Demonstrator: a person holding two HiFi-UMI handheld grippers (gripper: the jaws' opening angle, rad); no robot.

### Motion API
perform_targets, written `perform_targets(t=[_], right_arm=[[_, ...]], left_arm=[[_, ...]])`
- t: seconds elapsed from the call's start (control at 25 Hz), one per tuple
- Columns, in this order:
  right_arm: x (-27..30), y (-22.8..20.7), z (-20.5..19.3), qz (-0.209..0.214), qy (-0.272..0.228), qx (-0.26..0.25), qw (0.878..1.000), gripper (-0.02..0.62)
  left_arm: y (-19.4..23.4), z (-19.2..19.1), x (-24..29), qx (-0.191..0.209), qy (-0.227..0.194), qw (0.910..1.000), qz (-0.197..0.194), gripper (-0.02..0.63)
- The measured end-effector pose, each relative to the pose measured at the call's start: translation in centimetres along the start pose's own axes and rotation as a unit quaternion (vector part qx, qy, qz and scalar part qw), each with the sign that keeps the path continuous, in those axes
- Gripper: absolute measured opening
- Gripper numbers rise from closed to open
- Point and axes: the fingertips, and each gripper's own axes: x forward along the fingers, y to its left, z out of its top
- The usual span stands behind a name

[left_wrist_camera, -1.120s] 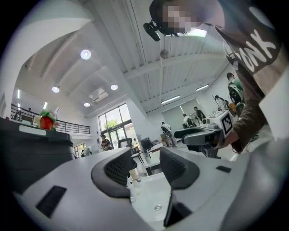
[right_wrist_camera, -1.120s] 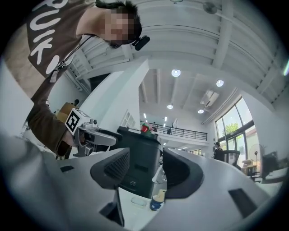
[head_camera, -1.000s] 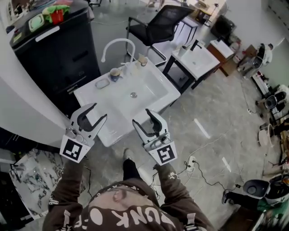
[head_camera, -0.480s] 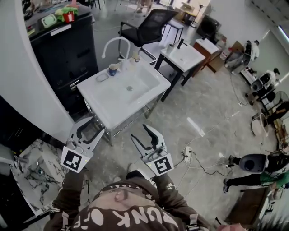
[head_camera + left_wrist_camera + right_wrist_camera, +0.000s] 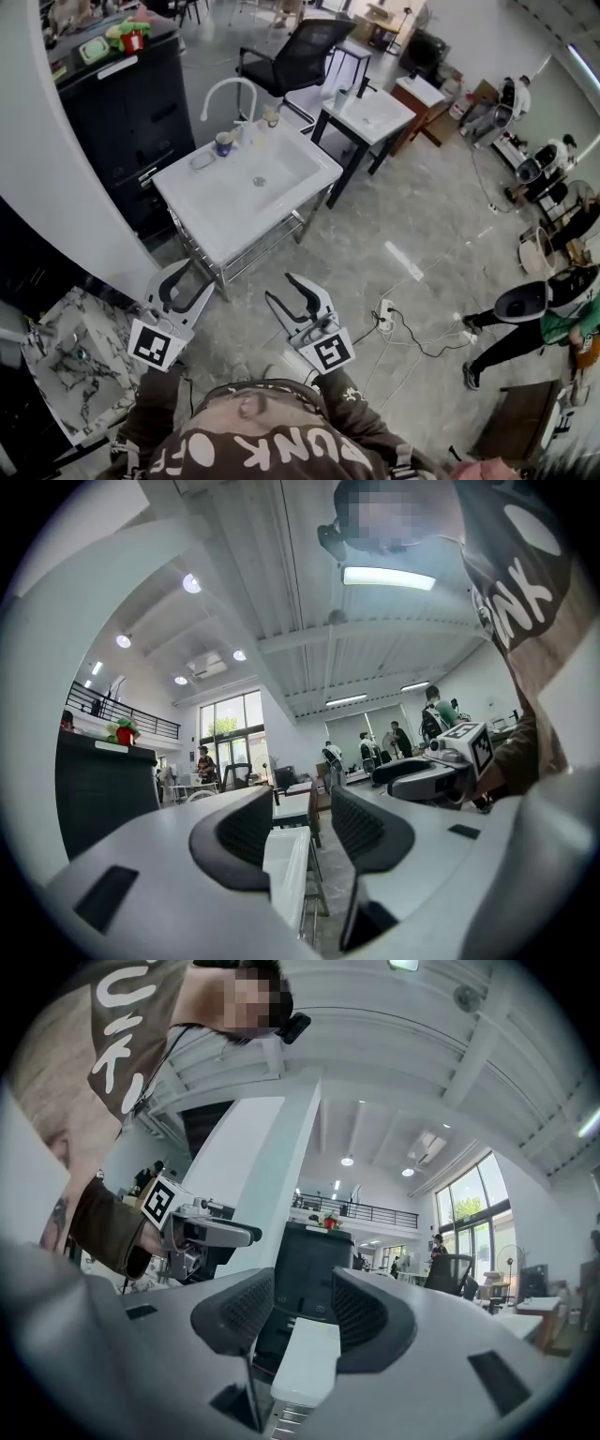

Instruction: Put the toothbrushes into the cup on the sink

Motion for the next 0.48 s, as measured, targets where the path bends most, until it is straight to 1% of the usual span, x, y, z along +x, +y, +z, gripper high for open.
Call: perform_targets(t=[0.2, 0.48], right_arm=[[-1.9, -0.7, -0.2, -0.004, 0.001, 0.003, 1.000, 0.193], [-3.3, -1.7, 0.4, -0.012, -0.006, 0.003, 1.000, 0.193]], left_arm=[[-1.7, 0.8, 0.8, 0.006, -0.002, 1.0000, 0.002, 0.184], [-2.6, 1.8, 0.9, 0.020, 0.001, 0.9998, 0.009, 0.184]])
